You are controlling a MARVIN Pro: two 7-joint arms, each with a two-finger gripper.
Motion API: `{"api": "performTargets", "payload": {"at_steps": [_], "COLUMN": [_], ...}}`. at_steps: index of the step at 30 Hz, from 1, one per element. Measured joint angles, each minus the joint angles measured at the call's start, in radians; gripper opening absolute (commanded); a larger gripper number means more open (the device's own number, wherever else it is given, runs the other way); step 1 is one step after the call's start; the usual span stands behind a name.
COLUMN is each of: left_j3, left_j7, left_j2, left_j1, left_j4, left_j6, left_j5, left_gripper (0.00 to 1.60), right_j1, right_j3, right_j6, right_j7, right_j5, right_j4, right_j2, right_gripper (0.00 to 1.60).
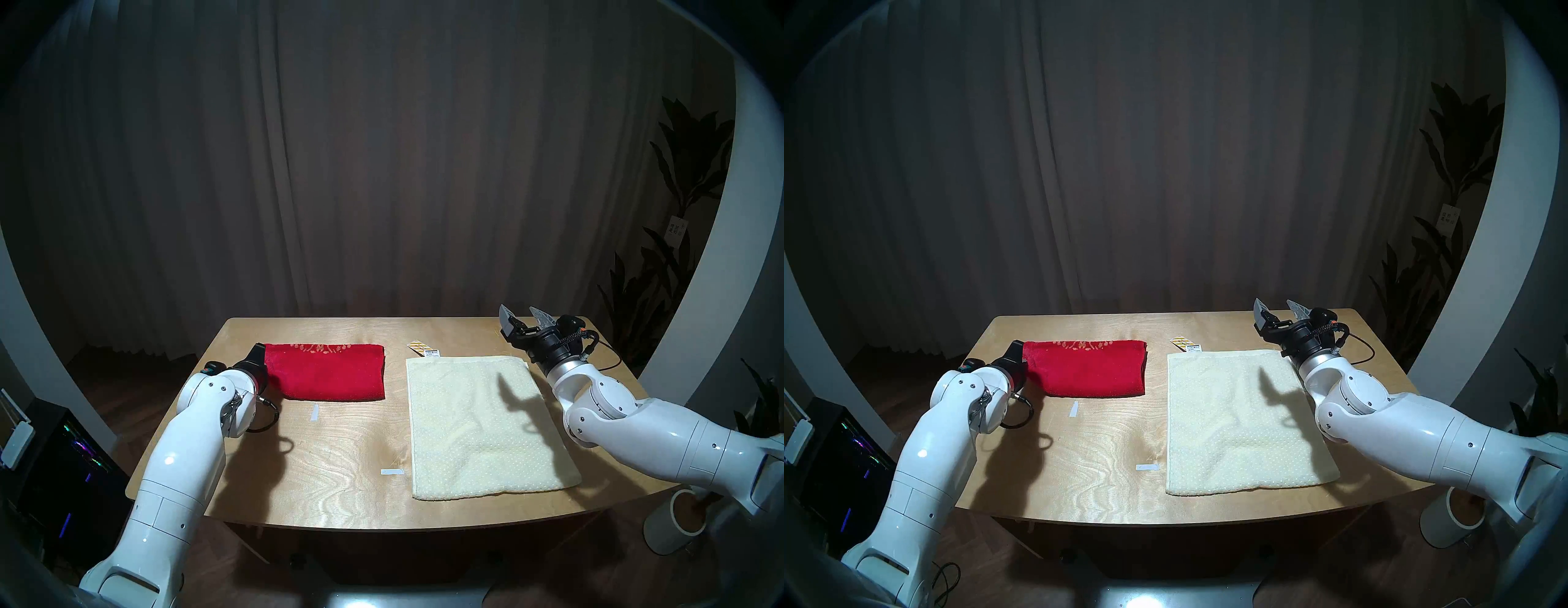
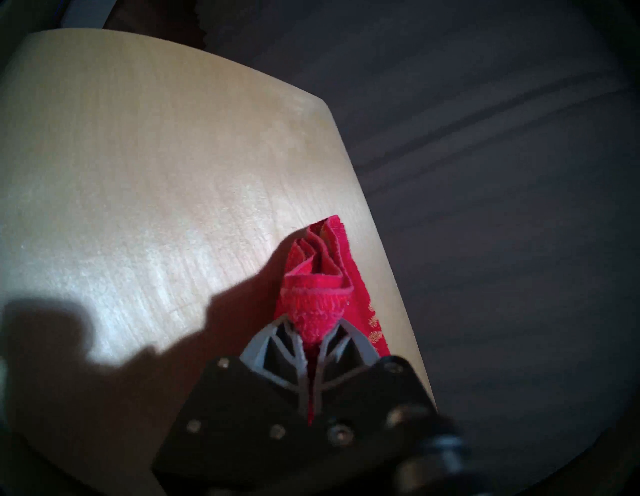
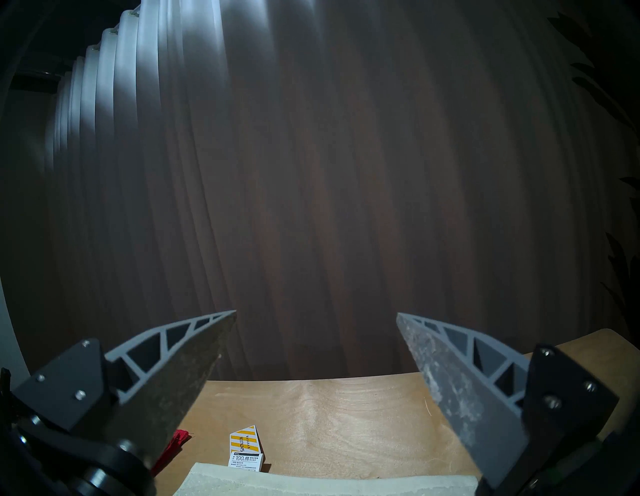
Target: Fold each towel twice and stack them on table
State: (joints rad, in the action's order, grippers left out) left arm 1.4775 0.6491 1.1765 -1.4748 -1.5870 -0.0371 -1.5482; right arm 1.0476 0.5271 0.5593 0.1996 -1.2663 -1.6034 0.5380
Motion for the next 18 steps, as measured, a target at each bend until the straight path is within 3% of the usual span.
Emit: {"api": "performTargets", "payload": {"at_steps": [18], "left_j3": [-0.129], "left_j7": [-0.046], "left_j2": [-0.011], "left_j1": [0.001], "left_j4": [-0.059], "left_j6": [0.048], "left_j5": [0.147], "left_gripper": [0.0], "right_j1": [0.018], "right_j3": [-0.002], "right_j6": [0.031], "right_j7": [0.0], "right_j5": [-0.03], "right_j4": [-0.006], "right_j2": [-0.018], "right_gripper": [1.6]}}
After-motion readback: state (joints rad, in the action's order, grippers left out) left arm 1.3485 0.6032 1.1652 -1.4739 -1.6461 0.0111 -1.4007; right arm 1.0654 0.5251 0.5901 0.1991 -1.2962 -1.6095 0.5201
